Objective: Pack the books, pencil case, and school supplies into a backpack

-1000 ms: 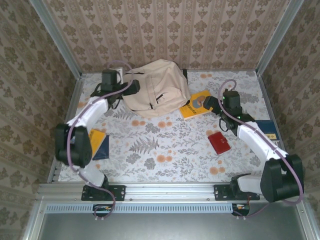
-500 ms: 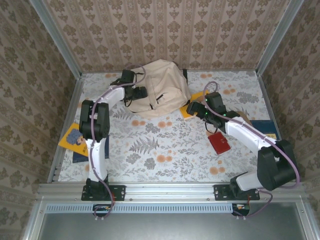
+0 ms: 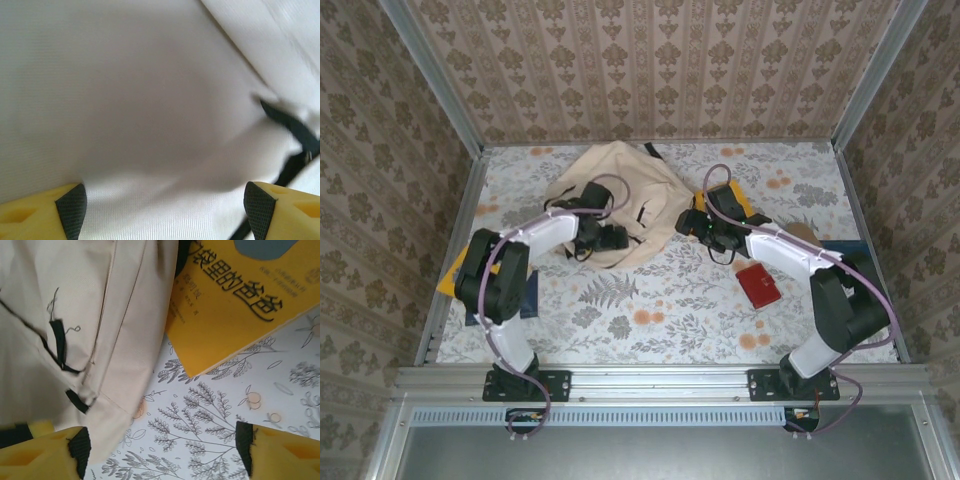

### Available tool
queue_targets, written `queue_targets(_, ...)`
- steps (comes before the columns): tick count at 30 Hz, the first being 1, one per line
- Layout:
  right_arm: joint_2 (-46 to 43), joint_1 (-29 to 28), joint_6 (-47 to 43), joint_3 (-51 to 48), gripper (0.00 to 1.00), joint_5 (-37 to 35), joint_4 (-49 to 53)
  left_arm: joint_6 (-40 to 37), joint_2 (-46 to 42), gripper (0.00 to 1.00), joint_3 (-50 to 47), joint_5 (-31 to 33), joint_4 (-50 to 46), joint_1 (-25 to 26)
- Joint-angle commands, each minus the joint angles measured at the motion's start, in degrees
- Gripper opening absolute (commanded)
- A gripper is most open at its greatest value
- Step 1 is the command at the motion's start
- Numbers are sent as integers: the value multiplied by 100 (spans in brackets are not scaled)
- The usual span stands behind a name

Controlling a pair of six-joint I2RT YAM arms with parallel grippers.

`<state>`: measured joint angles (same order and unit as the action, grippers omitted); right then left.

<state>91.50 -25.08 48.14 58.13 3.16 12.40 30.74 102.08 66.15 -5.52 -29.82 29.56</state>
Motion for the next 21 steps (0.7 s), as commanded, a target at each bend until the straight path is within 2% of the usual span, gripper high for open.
queue_targets(1,254,-88,281,226,76,158,107,555,-379,85,-338,-428,-246,413)
queue_targets(5,425,-129,400,313,72,113,160,712,-540,84,-268,-835,-92,974)
queue_targets(7,447,-129,428,322,70,40,183,780,-665,84,-147,-1063,-7,1018)
queue_targets(10,511,-145,416,385,69,116,208,539,-980,85,190,-1015,-201,840)
queue_targets(12,592,-194,420,465,67,251,224,284,-1154,85,301,-963,-370,518)
queue_targets(15,751,-350,478,597,64,349,211,-48,-1245,85,255,-906,-495,-241)
queue_targets(18,938,-518,605,686,60,471,112,-315,-1027,79,267,-859,-634,-1061)
queue_targets(21,1167,-676,711,781,57,618,47,-464,-734,78,289,-792,-627,-1492)
